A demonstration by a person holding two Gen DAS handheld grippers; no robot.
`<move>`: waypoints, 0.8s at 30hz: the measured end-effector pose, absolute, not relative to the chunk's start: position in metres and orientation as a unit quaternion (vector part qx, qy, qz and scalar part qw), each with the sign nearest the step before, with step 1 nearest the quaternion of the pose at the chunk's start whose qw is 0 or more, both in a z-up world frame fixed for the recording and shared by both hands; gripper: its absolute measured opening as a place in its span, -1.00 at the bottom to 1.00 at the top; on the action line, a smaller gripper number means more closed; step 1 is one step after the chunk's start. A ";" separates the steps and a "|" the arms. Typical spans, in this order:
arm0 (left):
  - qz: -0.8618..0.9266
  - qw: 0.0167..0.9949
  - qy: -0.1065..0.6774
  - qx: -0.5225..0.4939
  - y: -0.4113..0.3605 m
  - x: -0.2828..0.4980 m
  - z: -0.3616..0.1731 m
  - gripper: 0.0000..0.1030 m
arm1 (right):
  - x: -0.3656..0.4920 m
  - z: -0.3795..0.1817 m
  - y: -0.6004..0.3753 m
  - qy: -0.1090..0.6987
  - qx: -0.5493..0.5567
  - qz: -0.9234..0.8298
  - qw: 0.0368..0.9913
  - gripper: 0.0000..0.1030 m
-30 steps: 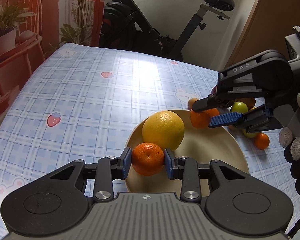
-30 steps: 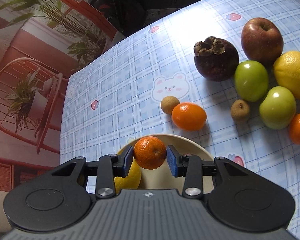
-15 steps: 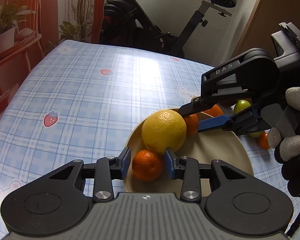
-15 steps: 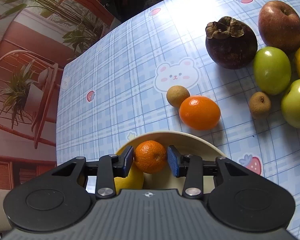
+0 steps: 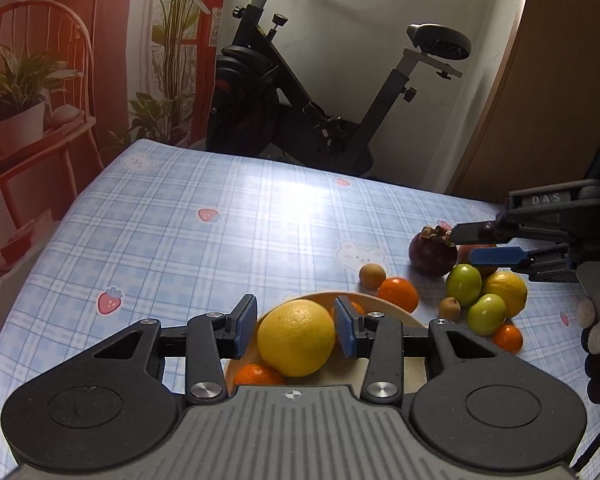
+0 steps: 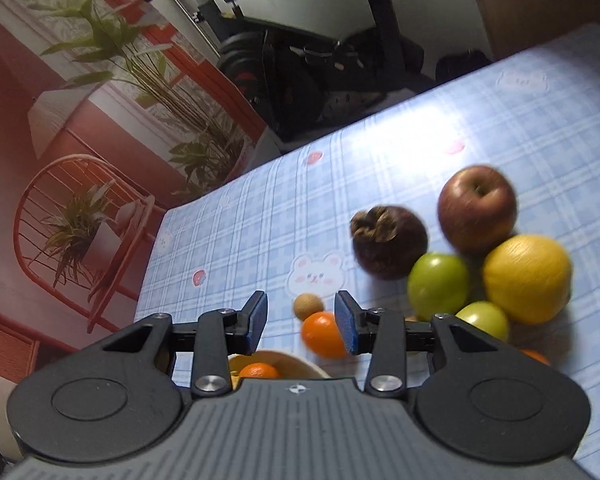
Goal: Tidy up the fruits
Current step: 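Grasp an orange from the pile with the left gripper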
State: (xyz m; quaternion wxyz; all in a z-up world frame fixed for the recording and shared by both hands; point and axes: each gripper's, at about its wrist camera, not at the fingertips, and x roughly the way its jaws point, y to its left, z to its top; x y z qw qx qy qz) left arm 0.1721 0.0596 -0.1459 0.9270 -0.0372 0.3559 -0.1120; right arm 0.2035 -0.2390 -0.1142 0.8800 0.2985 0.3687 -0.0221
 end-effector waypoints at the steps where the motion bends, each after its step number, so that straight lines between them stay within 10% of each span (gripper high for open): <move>1: -0.112 0.928 0.353 -0.035 0.054 0.173 -0.144 -0.13 | 0.197 -0.112 -0.245 0.362 0.284 -0.026 0.888 -0.19; 24: -0.161 0.914 0.373 -0.011 -0.039 0.204 -0.143 -0.14 | 0.110 -0.157 -0.283 0.363 0.070 0.050 0.928 -0.19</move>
